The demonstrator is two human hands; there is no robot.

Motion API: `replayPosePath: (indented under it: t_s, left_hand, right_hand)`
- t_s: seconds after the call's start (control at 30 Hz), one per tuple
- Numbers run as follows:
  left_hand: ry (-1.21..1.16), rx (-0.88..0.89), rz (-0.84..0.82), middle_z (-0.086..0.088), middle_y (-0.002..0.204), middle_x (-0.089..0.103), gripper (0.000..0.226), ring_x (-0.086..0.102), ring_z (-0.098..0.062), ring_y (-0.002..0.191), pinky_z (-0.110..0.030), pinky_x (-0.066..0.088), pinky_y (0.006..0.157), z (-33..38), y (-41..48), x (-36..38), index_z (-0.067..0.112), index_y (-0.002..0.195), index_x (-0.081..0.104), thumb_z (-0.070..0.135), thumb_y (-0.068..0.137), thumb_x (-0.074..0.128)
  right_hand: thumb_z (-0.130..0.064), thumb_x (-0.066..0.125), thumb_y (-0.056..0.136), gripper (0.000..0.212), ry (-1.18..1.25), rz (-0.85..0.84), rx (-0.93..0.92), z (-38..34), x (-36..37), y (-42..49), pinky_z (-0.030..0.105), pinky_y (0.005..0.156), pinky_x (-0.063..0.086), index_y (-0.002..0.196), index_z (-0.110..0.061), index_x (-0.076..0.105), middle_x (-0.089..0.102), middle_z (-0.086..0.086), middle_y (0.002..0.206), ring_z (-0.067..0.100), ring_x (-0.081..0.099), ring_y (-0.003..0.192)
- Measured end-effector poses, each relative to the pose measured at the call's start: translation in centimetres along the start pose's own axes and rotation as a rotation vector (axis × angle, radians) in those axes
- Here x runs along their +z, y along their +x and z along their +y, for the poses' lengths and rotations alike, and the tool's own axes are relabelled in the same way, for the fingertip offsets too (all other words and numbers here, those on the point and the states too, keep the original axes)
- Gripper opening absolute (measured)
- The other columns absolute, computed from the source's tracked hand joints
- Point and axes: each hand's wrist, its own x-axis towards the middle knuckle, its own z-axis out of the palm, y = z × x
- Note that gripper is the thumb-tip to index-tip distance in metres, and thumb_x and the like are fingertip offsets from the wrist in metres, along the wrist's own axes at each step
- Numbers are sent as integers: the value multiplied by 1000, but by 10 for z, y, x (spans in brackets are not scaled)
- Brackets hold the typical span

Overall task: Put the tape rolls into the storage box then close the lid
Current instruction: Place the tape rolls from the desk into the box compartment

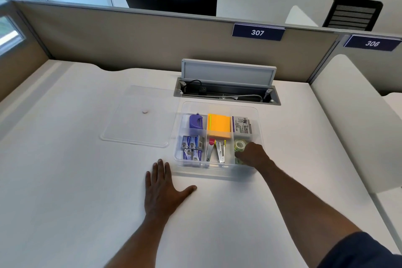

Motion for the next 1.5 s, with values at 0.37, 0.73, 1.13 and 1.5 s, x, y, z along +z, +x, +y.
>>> replayPosePath:
  t_s: [0.37, 0.73, 1.13, 1.5]
  left_hand:
    - [3, 0, 4, -10, 163, 6, 129, 1, -23, 150, -45, 3, 122, -1, 0, 1, 10, 152, 16, 99, 60, 22]
    - [5, 2, 6, -10, 163, 6, 129, 1, -23, 150, -44, 2, 122, -1, 1, 2, 10, 152, 17, 99, 60, 21]
    - [1, 10, 6, -11, 162, 7, 128, 1, -23, 150, -45, 3, 122, -3, 2, 4, 9, 152, 17, 99, 61, 22]
    - [8, 8, 0, -10, 163, 5, 128, -1, -23, 150, -45, 3, 122, -3, 1, 3, 10, 152, 15, 99, 61, 20]
  right_hand:
    - [-27, 62, 82, 41, 121, 58, 112, -4, 2, 3, 31, 88, 49, 113, 0, 60, 66, 21, 117, 34, 62, 110]
    - [-14, 67, 77, 37, 57, 80, 86, -1, 3, 4, 29, 86, 51, 109, 2, 60, 68, 20, 115, 33, 64, 108]
    - [-11, 67, 77, 33, -31, 85, 41, 1, 1, 1, 30, 83, 50, 105, 5, 60, 68, 21, 110, 36, 64, 105]
    - [-13, 70, 76, 35, -62, 88, 57, -1, 1, -3, 33, 84, 52, 104, 5, 59, 67, 23, 110, 37, 64, 104]
